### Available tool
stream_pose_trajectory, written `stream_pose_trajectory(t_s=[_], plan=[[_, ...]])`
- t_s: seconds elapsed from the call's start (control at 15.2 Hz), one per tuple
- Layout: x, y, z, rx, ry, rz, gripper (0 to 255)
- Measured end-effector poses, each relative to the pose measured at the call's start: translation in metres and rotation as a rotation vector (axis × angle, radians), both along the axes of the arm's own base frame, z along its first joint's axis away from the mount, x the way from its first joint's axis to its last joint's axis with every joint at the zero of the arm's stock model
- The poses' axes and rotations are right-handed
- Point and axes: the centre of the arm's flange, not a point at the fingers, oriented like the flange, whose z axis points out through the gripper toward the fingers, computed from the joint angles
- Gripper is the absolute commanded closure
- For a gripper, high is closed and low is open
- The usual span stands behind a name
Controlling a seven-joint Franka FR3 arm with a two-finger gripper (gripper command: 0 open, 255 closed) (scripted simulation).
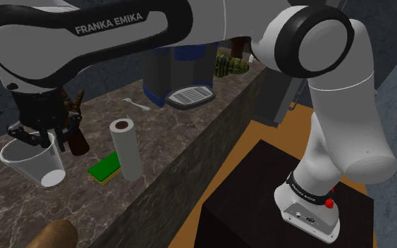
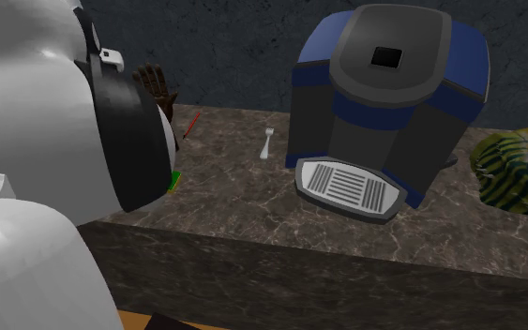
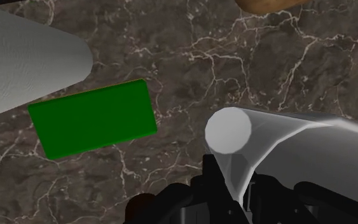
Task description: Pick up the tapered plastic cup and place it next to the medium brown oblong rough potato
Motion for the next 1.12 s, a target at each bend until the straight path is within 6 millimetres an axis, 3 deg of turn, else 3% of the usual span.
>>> stream_pose_trajectory(t_s=[0.66, 1.12], plan=[[0.0, -0.001, -0.052, 0.0, 0.0, 0.0, 255], [0.0, 0.0, -0.058, 0.0, 0.0, 0.0, 255]])
